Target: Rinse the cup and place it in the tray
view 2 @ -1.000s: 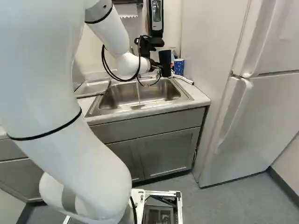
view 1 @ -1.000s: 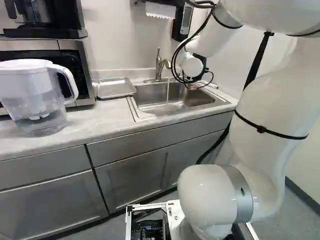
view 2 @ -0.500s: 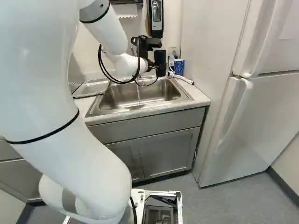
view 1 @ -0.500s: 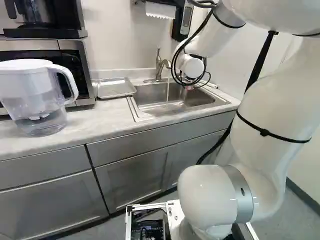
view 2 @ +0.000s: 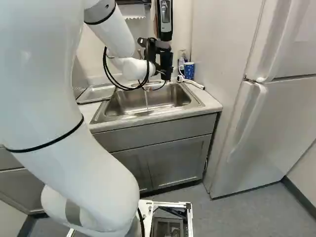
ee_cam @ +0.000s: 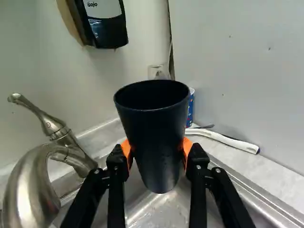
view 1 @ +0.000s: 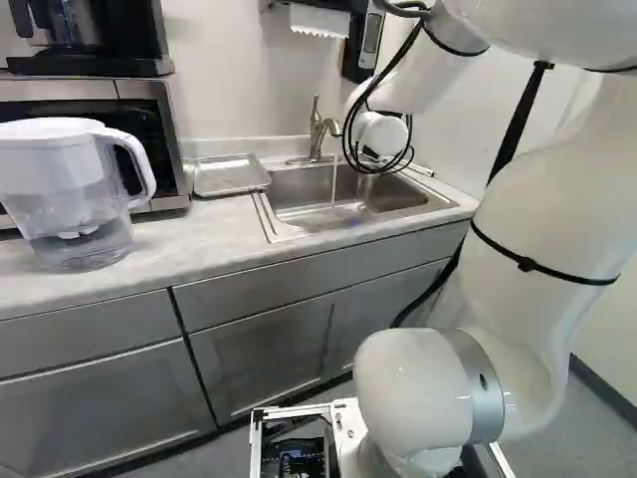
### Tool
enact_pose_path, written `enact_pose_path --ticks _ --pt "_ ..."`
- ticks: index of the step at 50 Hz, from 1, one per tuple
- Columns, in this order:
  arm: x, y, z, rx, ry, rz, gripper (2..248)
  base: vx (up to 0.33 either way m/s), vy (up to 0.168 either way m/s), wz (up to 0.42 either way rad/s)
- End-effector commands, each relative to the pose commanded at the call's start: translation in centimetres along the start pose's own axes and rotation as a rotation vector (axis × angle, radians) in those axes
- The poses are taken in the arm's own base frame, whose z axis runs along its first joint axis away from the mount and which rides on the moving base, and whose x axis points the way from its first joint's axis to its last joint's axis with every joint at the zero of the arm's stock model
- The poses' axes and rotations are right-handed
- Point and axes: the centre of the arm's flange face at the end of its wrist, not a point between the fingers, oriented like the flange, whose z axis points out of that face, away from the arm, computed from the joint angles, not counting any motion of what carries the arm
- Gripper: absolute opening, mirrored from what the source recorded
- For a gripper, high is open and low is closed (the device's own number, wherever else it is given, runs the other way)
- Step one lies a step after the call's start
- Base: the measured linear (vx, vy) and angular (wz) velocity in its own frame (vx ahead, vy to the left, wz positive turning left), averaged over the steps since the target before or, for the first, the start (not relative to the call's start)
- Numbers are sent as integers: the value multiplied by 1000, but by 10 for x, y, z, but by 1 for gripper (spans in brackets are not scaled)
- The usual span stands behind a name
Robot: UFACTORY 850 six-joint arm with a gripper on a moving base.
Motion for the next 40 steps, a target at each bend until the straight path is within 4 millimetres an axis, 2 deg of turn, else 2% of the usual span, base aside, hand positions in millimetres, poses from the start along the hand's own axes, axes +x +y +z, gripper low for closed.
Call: enact_pose_path --ticks 12,40 --pt "-5 -1 1 12 -8 -21 122 0 0 0" --pt "-35 4 -3 6 -64 -36 122 0 0 0"
